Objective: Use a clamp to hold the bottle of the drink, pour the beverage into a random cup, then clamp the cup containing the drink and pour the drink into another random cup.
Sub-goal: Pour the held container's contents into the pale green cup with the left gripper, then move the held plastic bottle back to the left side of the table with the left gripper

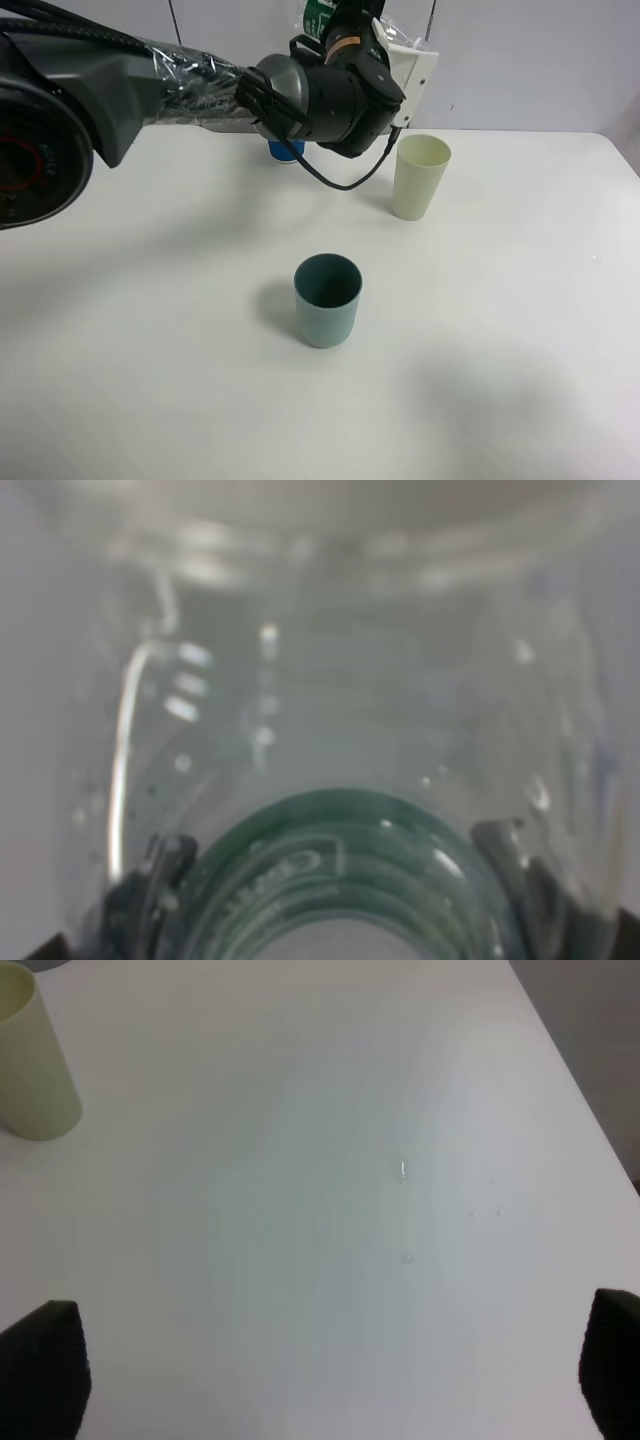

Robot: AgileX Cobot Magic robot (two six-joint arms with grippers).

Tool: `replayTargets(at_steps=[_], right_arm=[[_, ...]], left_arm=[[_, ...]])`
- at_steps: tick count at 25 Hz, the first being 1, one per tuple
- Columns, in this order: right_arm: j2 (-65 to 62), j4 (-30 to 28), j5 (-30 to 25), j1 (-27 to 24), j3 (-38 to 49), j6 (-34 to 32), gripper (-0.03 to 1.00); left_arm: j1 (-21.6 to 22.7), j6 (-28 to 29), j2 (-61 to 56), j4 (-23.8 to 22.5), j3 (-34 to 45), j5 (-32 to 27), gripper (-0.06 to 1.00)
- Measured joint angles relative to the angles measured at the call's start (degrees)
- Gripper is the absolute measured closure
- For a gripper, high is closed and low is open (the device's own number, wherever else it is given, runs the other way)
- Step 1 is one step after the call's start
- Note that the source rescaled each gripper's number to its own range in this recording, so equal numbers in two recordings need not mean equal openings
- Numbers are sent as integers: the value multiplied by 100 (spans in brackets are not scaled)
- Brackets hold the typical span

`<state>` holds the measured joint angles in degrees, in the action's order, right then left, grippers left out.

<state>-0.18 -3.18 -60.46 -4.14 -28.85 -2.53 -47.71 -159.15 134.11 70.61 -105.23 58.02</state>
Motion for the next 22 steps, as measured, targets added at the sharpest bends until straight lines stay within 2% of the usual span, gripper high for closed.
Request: replayTargets(at_steps=[5,12,17,22], right_arm=[[0,0,0,0,0,0,-2],[0,0,0,0,0,0,-2],[0,0,0,0,0,0,-2],[0,0,0,0,0,0,-2]], left_arm=[[95,842,-461,53,527,-422,89],[314,2442,-1471,-49,1818,-1541,89],[637,3583,-2179,-582,2816,-2271,89],[1018,5021,-2699,-1251,3585,-3193,89]])
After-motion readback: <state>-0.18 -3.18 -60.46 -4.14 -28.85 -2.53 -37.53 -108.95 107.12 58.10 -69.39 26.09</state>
